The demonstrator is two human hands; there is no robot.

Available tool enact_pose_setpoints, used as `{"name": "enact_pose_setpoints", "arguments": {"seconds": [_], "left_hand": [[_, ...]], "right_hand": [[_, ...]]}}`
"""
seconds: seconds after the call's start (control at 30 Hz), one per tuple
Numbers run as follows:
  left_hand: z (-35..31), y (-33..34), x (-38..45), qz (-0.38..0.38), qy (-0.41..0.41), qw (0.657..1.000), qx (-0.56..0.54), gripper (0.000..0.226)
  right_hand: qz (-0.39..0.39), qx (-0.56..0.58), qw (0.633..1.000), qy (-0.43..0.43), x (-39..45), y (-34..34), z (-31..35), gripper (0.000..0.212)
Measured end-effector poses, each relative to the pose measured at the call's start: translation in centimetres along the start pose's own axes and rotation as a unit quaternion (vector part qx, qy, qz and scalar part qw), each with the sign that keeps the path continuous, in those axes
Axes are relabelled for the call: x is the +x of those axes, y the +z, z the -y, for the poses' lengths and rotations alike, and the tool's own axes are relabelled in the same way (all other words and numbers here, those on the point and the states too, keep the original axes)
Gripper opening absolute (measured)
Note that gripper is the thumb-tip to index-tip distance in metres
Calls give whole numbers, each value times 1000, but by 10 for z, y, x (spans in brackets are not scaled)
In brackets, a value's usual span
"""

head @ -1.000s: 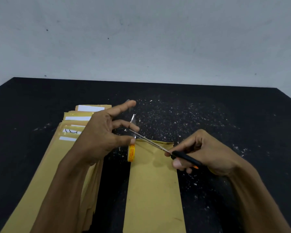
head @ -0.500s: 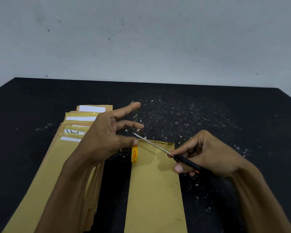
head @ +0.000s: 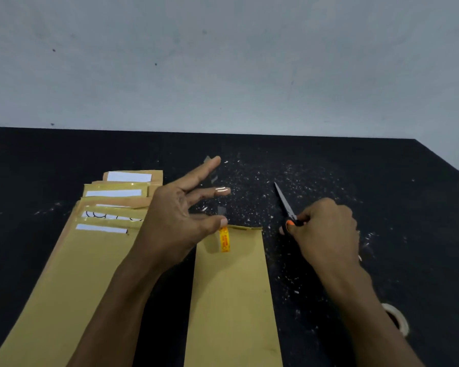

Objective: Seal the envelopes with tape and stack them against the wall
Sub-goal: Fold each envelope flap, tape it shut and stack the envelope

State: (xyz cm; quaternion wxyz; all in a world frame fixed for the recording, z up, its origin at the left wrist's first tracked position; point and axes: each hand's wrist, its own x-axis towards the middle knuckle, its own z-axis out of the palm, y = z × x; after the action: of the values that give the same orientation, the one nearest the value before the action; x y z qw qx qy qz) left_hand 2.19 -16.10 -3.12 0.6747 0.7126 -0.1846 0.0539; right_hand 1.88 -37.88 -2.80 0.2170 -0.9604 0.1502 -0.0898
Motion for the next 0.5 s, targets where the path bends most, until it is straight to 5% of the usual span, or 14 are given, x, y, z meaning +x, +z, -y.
{"name": "enact_pose_setpoints", "arguments": {"seconds": [0.33, 0.43, 0.5], "left_hand": [[1, 19, -2, 24, 16, 1000, 2, 88], [1, 23, -3, 21, 24, 999, 5, 88], [-1, 25, -3, 19, 26, 999, 2, 88]], "right_hand": [[42, -70, 996, -44, -2, -3, 6, 22], [10, 82, 990, -112, -3, -6, 3, 16], [108, 255, 951, -139, -5, -12, 8, 11]]}}
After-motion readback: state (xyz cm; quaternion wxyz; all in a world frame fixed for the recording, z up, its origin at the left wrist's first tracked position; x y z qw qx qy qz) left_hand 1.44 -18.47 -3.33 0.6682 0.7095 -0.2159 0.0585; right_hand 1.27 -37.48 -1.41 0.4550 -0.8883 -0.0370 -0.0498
